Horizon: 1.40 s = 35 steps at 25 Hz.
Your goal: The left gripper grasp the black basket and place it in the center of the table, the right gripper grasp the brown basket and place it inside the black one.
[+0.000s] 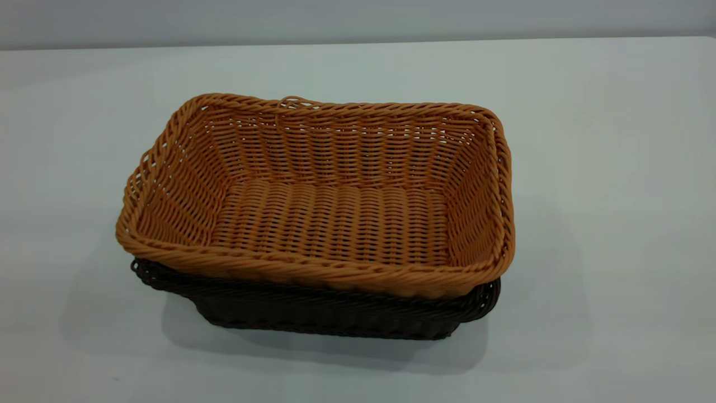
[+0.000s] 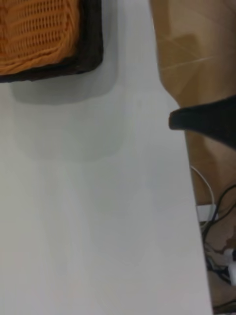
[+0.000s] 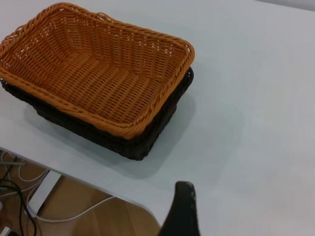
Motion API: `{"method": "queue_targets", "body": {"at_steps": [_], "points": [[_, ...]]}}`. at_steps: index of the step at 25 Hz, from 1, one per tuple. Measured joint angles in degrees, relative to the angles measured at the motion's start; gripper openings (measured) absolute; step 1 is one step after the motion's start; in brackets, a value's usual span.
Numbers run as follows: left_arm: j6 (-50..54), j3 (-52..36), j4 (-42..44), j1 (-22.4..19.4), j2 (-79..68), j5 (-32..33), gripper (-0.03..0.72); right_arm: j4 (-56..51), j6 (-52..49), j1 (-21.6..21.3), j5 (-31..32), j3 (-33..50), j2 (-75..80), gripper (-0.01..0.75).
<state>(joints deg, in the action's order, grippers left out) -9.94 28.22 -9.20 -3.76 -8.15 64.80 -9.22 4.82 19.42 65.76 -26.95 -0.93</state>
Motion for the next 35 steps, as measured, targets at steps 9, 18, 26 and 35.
{"method": "queue_targets", "body": {"at_steps": [9, 18, 26, 35], "points": [[2.3, -0.2, 1.2, 0.0, 0.0, -0.6, 0.548, 0.0, 0.0, 0.0, 0.0, 0.0, 0.0, 0.591], [2.3, -0.2, 1.2, 1.6, 4.0, -0.7, 0.548, -0.2, 0.0, -0.9, 0.0, 0.0, 0.0, 0.591], [2.3, -0.2, 1.2, 5.4, 9.2, -0.5, 0.548, -0.9, 0.0, -16.4, 0.0, 0.0, 0.0, 0.591], [2.5, -0.2, 1.2, 6.4, 9.3, -0.5, 0.548, -0.9, 0.0, -22.0, 0.0, 0.0, 0.0, 0.591]]}}
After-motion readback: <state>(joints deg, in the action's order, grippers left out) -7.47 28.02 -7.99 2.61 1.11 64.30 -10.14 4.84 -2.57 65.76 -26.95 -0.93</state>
